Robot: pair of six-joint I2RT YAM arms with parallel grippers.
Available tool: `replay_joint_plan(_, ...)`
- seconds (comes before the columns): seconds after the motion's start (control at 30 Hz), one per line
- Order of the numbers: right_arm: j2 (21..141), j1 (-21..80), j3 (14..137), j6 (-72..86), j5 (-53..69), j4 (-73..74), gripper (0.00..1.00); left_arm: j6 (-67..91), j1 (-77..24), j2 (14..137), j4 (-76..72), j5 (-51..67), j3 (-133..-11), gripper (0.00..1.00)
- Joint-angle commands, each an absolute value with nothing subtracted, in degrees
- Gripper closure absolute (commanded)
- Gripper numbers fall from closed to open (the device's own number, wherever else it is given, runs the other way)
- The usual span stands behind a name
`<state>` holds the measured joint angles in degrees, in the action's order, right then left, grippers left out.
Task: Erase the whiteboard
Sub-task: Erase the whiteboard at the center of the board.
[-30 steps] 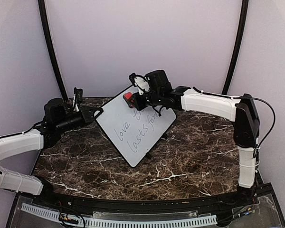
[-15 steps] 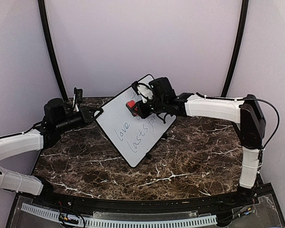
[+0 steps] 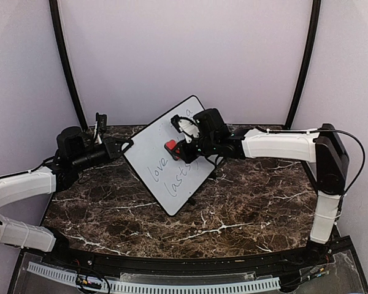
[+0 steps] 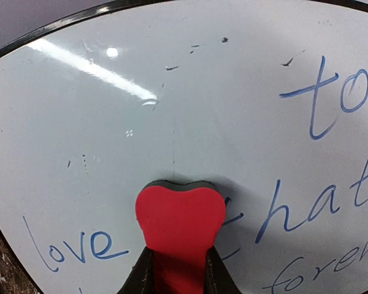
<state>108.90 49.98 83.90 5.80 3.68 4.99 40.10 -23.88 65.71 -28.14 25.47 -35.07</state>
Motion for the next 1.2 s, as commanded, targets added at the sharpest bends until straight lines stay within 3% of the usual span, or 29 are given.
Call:
replay_joint_plan(0.0,112.9,47.7,91.8,5.9,0.8,7.9,0.97,39.1,-25.4,62.7,-36.8,34.8,-35.8,1.0)
replay_joint_plan(0.3,118.1,45.0,103.6,3.4,0.2,13.6,0.96,38.9,-25.4,62.3,-36.5,34.7,-35.9,1.0)
replay_joint_plan(0.6,113.4,44.2,87.7,3.8,0.8,7.6,0.97,39.0,-25.4,62.3,-36.6,34.8,-35.9,1.0)
replay_joint_plan(0.77,112.5,43.8,85.7,4.2,1.3,6.5,0.97,39.2,-25.4,62.5,-36.8,35.0,-35.9,1.0)
replay_joint_plan(1.17,118.6,43.3,101.4,3.0,4.1,11.7,0.97,39.0,-25.4,62.6,-36.7,34.9,-35.9,1.0)
